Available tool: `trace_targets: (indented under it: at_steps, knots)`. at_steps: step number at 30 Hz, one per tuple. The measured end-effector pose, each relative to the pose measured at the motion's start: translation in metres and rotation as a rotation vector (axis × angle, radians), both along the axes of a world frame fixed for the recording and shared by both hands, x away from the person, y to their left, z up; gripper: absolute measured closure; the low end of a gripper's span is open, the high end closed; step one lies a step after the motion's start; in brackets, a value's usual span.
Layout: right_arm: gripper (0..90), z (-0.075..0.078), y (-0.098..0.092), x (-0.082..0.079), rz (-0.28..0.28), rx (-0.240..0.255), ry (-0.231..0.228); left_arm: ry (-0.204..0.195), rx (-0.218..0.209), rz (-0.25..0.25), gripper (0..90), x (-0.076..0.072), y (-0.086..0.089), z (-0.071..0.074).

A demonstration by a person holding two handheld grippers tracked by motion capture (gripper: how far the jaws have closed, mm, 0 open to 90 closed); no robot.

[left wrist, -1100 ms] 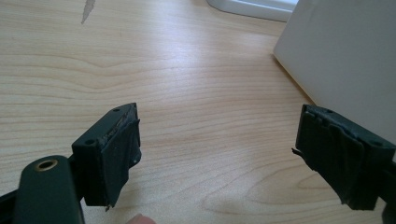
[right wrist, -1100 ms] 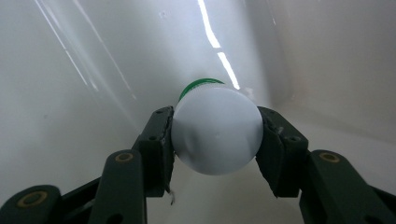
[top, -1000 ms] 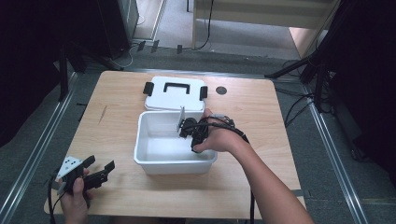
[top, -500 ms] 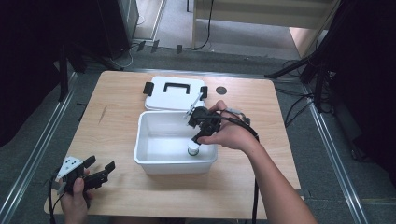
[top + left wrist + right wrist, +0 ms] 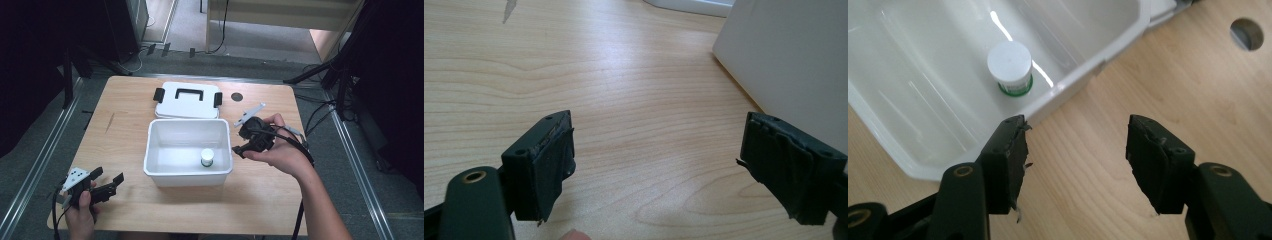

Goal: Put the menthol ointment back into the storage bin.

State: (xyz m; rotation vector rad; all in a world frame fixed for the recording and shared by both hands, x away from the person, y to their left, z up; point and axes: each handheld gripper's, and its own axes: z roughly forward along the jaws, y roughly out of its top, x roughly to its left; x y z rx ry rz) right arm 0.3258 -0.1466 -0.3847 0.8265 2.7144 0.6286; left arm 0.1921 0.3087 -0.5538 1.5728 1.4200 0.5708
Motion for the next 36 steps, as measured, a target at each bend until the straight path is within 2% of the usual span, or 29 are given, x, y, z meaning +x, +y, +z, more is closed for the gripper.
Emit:
trace_targets:
  at_steps: [8, 15, 19, 24, 27, 33, 36]
  knots:
    - [41.4, -0.033, -0.018, -0.010, -0.024, 0.021, 0.071, 0.004, 0.005, -0.007, 15.0, 0.000, 0.000, 0.000]
    - [40.6, -0.059, -0.022, -0.021, 0.000, 0.047, 0.118, 0.004, 0.003, -0.009, 15.1, 0.000, 0.000, 0.000]
    - [40.7, -0.071, -0.023, -0.024, -0.008, 0.071, 0.141, 0.005, 0.003, -0.009, 15.1, 0.000, 0.000, 0.000]
    - [40.5, -0.085, -0.024, -0.028, -0.002, 0.091, 0.151, 0.008, 0.004, -0.013, 15.0, 0.000, 0.000, 0.000]
    - [40.4, -0.092, -0.025, -0.029, -0.008, 0.110, 0.154, 0.008, 0.005, -0.013, 15.0, 0.001, -0.001, 0.000]
    - [39.8, -0.109, -0.029, -0.028, -0.025, 0.108, 0.166, 0.008, 0.005, -0.013, 15.0, 0.001, -0.001, 0.000]
    - [39.9, -0.116, -0.032, -0.028, -0.039, 0.131, 0.167, 0.008, 0.006, -0.013, 15.1, 0.001, -0.001, 0.000]
